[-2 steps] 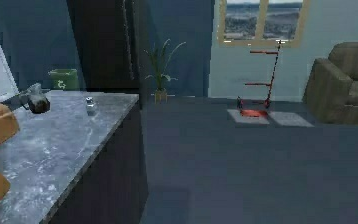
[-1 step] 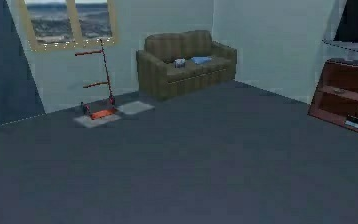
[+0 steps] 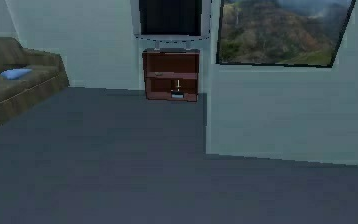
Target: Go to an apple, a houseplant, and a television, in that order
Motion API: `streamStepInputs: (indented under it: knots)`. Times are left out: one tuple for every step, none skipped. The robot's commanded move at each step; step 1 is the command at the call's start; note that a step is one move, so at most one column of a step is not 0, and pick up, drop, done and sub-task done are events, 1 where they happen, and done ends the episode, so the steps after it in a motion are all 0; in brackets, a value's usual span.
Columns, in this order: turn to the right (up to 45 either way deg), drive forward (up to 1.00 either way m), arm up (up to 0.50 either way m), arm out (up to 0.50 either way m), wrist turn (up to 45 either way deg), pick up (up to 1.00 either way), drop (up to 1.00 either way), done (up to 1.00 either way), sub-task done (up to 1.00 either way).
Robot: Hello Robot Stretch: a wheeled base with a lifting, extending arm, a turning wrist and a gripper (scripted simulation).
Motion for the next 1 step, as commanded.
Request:
streamStepInputs:
  knots:
    - [6.0, 0.00, 0.00, 0.00, 0.0, 0.00, 0.00, 0.00, 0.00]
